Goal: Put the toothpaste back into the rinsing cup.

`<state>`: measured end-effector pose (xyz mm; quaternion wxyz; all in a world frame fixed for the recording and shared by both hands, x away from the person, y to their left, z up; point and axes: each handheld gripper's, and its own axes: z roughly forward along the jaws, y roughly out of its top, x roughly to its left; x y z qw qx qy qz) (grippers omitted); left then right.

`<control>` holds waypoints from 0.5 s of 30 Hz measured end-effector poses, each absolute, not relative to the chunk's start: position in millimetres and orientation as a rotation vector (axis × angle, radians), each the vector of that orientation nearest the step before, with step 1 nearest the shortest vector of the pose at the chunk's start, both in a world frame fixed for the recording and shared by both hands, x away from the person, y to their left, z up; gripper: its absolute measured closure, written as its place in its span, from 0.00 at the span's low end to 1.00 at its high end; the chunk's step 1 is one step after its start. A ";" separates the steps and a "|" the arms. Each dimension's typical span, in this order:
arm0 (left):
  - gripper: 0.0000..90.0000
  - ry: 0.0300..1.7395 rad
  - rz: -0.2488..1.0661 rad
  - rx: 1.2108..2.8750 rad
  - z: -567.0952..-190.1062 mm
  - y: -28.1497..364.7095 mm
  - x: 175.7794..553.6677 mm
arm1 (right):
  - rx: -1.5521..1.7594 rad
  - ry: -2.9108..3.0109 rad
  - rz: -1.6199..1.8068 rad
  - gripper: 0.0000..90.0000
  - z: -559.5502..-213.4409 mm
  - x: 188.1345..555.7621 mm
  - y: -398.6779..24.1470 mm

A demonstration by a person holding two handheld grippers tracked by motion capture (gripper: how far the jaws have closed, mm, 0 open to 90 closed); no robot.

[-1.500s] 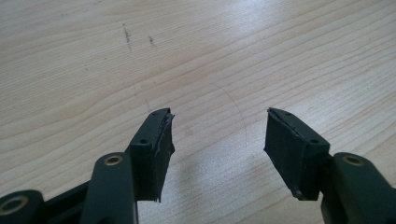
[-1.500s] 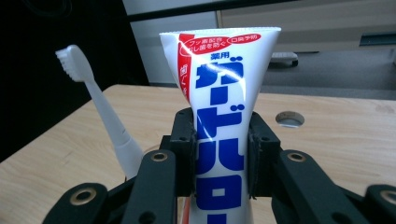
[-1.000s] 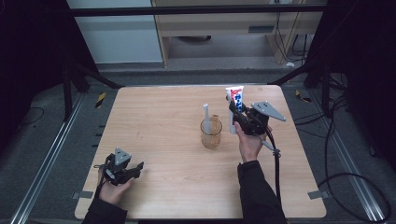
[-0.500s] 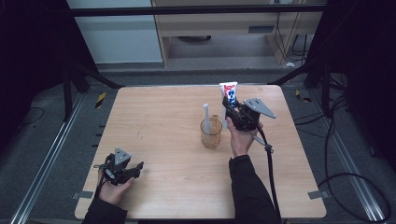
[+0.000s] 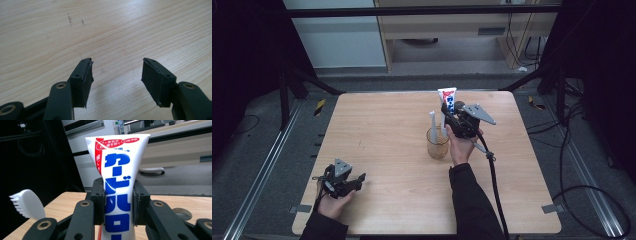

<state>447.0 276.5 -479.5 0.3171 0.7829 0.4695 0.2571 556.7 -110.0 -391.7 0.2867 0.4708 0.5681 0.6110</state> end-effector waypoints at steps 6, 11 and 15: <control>0.46 1.235 0.677 2.060 -479.4 276.6 447.0 | 1.263 1.533 1.630 0.76 -398.6 561.4 -104.1; 0.46 1.235 0.677 2.061 -479.5 276.7 447.1 | 1.273 1.552 1.609 0.76 -404.1 564.9 -100.8; 0.46 1.235 0.677 2.061 -479.6 276.7 447.1 | 1.288 1.560 1.597 0.76 -409.0 568.1 -99.4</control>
